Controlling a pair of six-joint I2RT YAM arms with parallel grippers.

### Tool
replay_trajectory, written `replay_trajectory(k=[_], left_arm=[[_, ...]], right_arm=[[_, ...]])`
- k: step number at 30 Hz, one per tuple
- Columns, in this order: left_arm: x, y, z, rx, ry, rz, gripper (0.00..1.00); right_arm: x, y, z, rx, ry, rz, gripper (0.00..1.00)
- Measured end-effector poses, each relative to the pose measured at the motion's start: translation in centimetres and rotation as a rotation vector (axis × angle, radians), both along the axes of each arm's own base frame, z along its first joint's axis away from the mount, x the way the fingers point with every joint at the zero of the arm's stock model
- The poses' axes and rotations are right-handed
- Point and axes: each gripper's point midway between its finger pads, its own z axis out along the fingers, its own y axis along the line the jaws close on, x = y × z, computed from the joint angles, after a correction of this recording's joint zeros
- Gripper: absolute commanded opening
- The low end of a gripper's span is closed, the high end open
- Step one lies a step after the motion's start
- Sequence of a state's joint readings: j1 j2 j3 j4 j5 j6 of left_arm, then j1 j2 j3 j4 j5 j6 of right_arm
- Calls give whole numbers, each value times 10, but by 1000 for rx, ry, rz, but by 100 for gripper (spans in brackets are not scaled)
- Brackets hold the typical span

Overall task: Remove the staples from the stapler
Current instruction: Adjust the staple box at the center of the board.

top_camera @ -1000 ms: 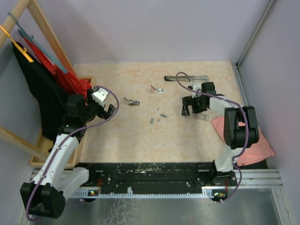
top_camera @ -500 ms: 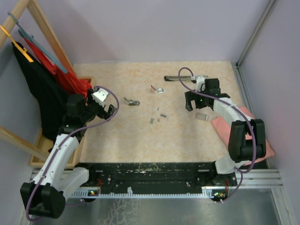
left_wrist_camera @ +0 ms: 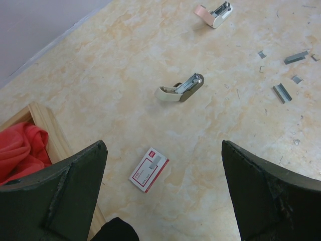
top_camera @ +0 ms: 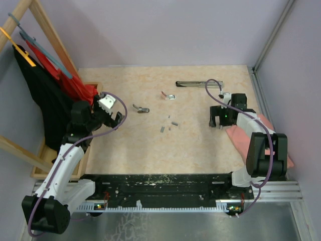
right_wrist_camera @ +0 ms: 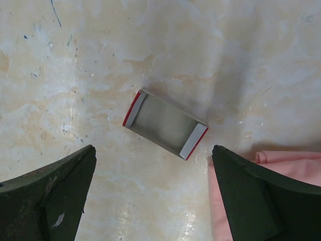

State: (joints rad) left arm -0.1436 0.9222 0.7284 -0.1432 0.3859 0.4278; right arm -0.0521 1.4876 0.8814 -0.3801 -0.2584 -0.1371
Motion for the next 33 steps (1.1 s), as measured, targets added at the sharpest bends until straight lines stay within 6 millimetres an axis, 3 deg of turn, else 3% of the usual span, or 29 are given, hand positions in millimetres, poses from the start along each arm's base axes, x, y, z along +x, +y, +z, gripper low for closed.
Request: replay_trajectory(k=[11,22,33], left_arm=[[-1,2,-3,1,12,5,99],[-1,2,-3,2,14,6,99],[-1,2,-3,2,15,6,99]], right_arm=[[-8,2,-8,20,31,1,99],[-15,3,-28,29,90,-11,99],[-5,6,-30,48,66,2,99]])
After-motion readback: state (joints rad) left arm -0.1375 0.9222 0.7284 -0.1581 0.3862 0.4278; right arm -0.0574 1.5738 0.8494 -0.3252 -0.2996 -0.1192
